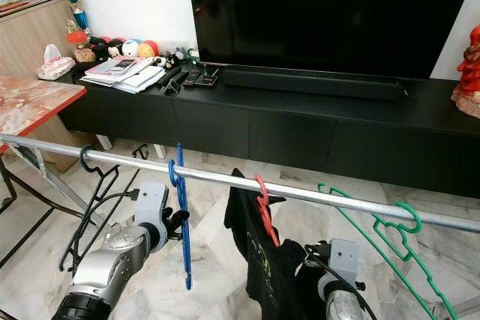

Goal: Hang hanger

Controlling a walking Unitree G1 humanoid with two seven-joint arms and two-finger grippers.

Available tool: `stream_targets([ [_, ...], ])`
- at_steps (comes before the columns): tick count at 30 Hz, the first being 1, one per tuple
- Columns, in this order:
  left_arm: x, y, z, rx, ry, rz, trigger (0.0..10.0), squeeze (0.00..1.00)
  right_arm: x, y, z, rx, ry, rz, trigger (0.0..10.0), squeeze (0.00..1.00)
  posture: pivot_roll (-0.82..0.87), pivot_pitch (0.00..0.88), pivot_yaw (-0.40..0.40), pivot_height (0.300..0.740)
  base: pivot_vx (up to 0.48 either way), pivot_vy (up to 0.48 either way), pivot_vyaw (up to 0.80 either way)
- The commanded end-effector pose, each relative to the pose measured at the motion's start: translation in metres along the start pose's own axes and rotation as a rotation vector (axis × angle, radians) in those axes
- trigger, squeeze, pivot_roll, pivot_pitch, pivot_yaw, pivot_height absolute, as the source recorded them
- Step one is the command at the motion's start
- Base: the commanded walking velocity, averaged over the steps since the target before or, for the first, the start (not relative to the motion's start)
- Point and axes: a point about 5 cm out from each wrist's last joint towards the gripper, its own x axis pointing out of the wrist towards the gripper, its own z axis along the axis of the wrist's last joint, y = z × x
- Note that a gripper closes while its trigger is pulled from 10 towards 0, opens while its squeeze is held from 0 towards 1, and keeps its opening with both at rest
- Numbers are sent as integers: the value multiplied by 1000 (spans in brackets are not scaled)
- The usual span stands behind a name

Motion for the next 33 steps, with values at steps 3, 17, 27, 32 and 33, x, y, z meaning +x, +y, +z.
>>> stream_targets([
  [3, -1, -5, 12, -32, -18, -40, 10000, 0, 1, 5, 4, -14, -27, 24, 10000, 0, 17, 0, 28, 740, 0, 0, 0],
  [17, 1, 5, 5, -70, 23, 18, 9333, 0, 1, 9, 3, -18, -24, 37, 10000, 0, 20, 5, 29, 740, 0, 0, 0],
  [27, 2, 3, 4, -64, 9, -1, 0, 0, 0, 8, 2, -22, -20, 35, 10000, 0, 23, 9, 27, 740, 0, 0, 0],
  [32, 2, 3, 5, -54, 5, 7, 0, 0, 0, 8, 2, -27, -18, 40, 10000, 0, 23, 12, 26, 740, 0, 0, 0],
  [33, 2, 3, 5, -53, 4, 7, 0, 0, 0, 8, 2, -28, -18, 41, 10000, 0, 23, 12, 26, 740, 0, 0, 0],
])
